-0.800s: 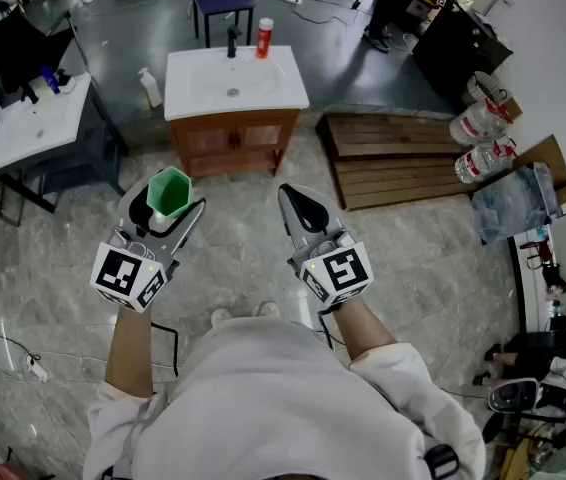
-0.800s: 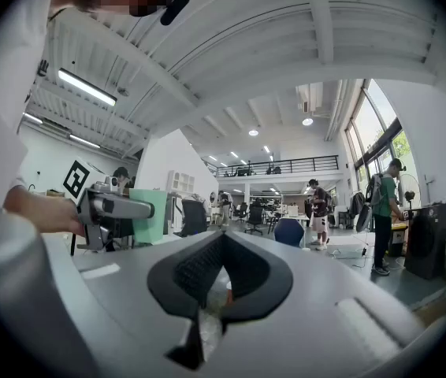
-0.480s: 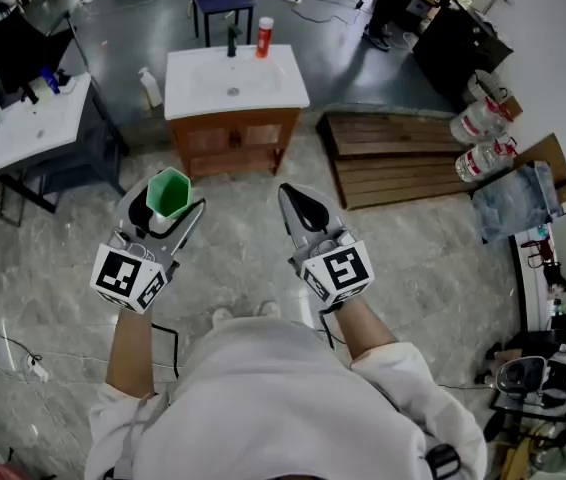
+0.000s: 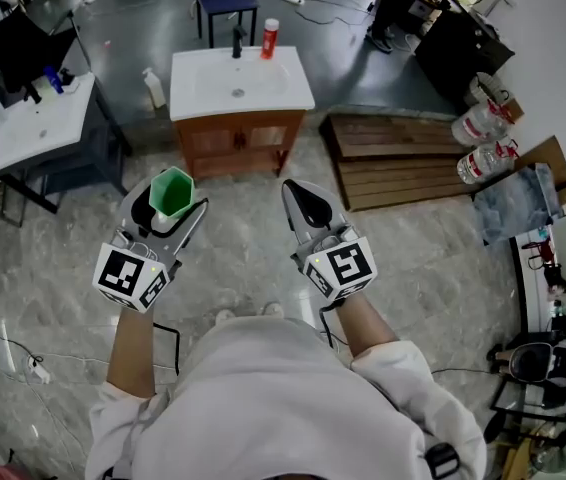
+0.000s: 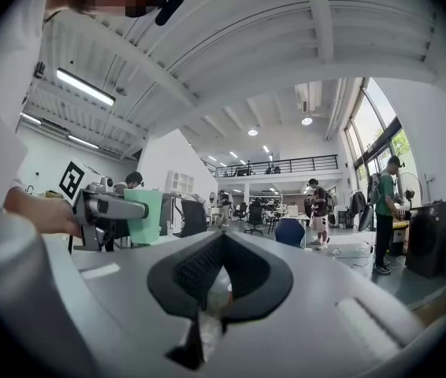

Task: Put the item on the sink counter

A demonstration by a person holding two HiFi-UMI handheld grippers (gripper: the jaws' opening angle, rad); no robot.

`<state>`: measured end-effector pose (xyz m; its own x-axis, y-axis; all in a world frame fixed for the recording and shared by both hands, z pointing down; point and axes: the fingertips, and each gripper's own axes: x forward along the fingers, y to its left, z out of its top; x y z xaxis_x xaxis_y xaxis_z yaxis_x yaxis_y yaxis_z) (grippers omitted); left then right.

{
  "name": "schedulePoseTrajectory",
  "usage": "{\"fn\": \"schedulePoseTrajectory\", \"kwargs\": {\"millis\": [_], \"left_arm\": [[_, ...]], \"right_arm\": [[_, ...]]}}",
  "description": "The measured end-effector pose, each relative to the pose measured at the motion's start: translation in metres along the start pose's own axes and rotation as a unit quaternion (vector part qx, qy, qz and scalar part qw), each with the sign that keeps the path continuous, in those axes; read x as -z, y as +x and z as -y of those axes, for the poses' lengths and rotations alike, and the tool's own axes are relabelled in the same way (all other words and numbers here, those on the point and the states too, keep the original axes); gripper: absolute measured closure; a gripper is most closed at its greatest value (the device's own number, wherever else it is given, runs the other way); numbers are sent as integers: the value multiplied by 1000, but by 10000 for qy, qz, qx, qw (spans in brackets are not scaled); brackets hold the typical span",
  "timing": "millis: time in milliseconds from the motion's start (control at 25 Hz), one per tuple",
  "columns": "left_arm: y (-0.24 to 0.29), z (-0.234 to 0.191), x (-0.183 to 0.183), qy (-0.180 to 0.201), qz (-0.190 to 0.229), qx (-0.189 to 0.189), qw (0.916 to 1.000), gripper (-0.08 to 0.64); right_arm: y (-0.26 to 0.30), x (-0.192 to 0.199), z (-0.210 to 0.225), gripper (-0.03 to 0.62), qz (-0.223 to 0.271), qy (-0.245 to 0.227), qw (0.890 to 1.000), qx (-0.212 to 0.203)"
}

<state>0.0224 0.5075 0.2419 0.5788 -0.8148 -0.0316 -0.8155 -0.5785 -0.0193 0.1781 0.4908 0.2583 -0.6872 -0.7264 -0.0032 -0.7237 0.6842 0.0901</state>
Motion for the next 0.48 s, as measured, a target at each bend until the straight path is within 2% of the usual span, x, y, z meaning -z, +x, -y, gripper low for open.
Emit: {"fn": "schedulePoseTrajectory", "kwargs": {"millis": [240,480], "left_arm": [[0,-17,2,-2,-12,81,10000,227],[20,-24,10,3,-76,148,9999,227]], "right_arm": [[15,-2,-7,588,18,-56,10000,73],[28,2,9,588,9,-69,10000,62]]}}
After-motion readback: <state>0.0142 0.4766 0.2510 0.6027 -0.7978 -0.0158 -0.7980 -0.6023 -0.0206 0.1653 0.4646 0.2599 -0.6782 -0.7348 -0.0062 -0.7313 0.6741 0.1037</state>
